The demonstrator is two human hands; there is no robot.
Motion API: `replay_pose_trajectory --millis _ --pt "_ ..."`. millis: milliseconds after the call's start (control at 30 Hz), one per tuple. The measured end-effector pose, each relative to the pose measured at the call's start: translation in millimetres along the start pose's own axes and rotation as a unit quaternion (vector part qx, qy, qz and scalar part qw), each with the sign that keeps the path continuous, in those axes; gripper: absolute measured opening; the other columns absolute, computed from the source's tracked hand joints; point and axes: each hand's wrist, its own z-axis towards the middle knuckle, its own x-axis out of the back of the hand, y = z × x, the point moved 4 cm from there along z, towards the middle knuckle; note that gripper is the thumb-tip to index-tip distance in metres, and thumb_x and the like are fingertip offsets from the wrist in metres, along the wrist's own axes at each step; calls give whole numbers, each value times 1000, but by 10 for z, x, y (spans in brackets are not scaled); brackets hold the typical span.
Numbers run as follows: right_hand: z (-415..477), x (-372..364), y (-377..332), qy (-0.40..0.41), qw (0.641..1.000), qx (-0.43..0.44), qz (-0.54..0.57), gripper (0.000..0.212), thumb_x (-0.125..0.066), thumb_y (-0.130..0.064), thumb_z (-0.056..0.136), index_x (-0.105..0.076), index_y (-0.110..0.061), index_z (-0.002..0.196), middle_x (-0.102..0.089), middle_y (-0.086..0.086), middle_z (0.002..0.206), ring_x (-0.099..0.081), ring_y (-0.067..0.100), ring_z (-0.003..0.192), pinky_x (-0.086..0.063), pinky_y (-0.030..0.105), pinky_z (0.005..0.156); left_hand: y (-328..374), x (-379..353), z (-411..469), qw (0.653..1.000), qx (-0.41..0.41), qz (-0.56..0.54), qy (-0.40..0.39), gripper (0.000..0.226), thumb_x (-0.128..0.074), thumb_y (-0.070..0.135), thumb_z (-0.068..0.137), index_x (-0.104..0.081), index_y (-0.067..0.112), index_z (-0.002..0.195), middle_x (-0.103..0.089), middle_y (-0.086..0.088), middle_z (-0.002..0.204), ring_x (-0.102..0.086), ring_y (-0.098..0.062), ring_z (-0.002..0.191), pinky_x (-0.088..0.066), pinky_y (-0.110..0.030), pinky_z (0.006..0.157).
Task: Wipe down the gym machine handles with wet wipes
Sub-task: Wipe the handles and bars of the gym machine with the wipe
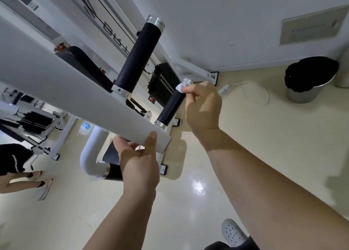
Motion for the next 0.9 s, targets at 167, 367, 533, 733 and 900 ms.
replay_pose_trajectory --millis 167,367,533,733,900 --pt "-320 -86 -24 -34 999 29 -16 21 -61 4 89 -78 -8 97 -54 -2 96 -53 -3 78 -39 1 75 16 -16 18 1000 1 -5 0 40 -64 26 98 -34 34 121 -62 3 100 -62 -15 74 -47 -27 59" --pt "-593 -153 15 -117 992 53 -18 34 -60 2 93 -71 -12 122 -54 1 115 -57 8 103 -48 10 86 10 14 61 1000 2 -4 2 41 -66 25 97 -33 35 121 -62 1 102 -63 -18 76 -48 -30 61" --pt "-172 -50 23 -74 997 28 8 21 -64 7 89 -77 -3 103 -57 -4 94 -55 -15 83 -40 1 74 -12 32 64 1000 7 -2 -6 37 -65 27 97 -36 34 117 -63 3 101 -64 -15 74 -46 -24 52" --pt "-36 -24 44 -30 999 22 -22 22 -62 6 89 -76 -2 104 -57 -3 95 -55 -7 81 -39 2 76 -36 18 67 1000 9 2 -2 33 -65 27 97 -37 30 115 -61 0 102 -62 -18 72 -45 -15 45" --pt "-640 -216 96 -48 997 53 -31 17 -71 -9 90 -77 -8 106 -62 1 99 -60 4 88 -44 7 78 -37 14 95 1000 -3 -1 9 38 -66 26 96 -36 35 118 -63 -4 108 -63 -20 75 -47 -27 58"
